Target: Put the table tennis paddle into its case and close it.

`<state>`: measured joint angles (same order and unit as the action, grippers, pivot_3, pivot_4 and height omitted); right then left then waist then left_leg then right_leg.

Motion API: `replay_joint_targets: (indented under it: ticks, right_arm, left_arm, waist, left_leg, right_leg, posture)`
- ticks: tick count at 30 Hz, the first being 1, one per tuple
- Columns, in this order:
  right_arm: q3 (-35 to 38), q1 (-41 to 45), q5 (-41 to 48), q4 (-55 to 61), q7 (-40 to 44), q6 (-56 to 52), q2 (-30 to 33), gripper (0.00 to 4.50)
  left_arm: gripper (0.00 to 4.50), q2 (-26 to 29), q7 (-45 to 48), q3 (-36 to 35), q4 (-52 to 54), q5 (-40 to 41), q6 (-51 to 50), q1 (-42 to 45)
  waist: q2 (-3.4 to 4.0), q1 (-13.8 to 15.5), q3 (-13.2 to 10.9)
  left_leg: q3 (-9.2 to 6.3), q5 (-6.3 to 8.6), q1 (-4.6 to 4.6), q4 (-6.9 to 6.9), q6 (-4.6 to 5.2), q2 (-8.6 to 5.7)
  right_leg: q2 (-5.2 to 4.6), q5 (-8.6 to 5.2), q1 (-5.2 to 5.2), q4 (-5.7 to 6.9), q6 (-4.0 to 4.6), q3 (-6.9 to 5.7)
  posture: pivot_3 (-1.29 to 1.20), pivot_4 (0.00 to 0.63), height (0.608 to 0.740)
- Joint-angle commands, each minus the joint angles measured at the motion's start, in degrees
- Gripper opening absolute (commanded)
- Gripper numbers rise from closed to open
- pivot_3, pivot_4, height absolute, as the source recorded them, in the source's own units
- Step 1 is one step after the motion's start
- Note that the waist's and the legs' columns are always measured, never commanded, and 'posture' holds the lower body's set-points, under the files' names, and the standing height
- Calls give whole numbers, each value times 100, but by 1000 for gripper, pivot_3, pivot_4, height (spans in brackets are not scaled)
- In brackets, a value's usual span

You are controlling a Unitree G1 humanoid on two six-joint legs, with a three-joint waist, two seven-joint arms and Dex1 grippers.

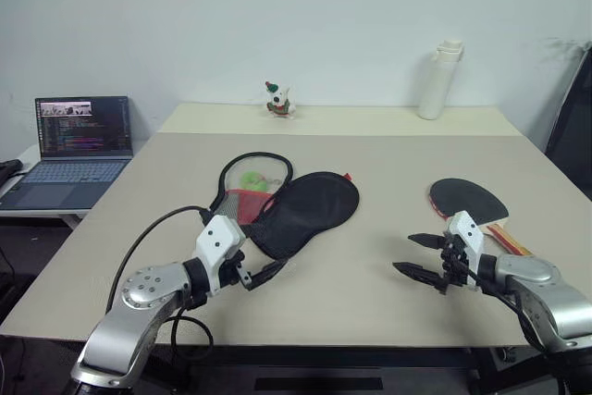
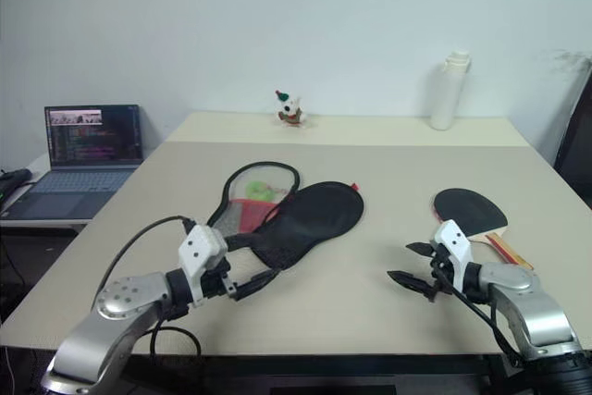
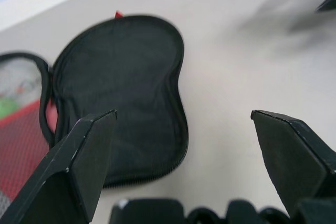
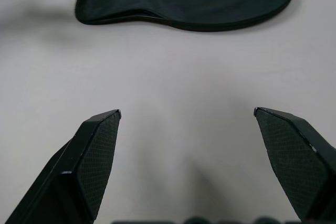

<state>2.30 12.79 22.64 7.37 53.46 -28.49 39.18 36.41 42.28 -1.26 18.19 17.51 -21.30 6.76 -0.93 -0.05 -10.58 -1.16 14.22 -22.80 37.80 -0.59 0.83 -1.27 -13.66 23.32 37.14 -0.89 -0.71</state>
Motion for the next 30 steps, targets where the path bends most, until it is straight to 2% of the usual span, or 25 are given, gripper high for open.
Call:
replay_joint_targets:
  ticks: [1, 4, 12, 17, 24, 30]
  right_arm:
    - [257, 33, 81, 234, -2, -73, 216, 4468]
    - [392, -43, 125, 281, -151, -115, 211, 4468]
    - [544, -269, 290, 889, -362, -363, 212, 4468]
    - [420, -196, 343, 1218, -655, -479, -4, 4468]
    - [406, -257, 823, 2055, -760, -999, 1, 4468]
    - [391, -454, 849, 2095, -865, -906, -80, 4468]
  left_arm:
    - [4500, -105, 2, 109, -190, -140, 286, 162]
    - [4500, -191, 121, 261, -499, -260, 559, 347]
    - [4500, -206, 619, 225, -1245, -32, 530, 964]
    - [4500, -106, 936, 248, -1836, -158, 825, 1241]
    - [4500, -136, 1639, 614, -2689, -300, 1118, 1637]
    - [4500, -342, 1982, 1032, -3777, -761, 1692, 2268]
  waist:
    - [0, 1, 0]
    - [-1, 5, 0]
    - [-2, 3, 0]
    - [-2, -14, -1]
    - [-3, -3, -1]
    - [-5, 12, -2]
  left_leg:
    - [0, 0, 0, 1, 0, 0]
    - [1, 0, 2, 9, 0, -2]
    - [2, 0, -1, 4, 0, -1]
    - [7, 0, 1, 6, 0, -2]
    - [4, 0, -3, 6, 0, -4]
    - [7, 0, -4, 9, 0, -5]
  right_leg:
    - [0, 0, 0, 1, -1, 1]
    - [-1, 2, -2, 3, -1, 0]
    - [2, 3, 1, 1, -4, 0]
    - [2, 4, 1, 3, -5, 3]
    - [1, 5, 1, -1, -6, 1]
    - [1, 5, 0, 2, -6, -4]
  posture:
    - [0, 150, 740]
    - [0, 150, 740]
    - [0, 150, 740]
    - [0, 150, 740]
    - [0, 150, 740]
    - [0, 150, 740]
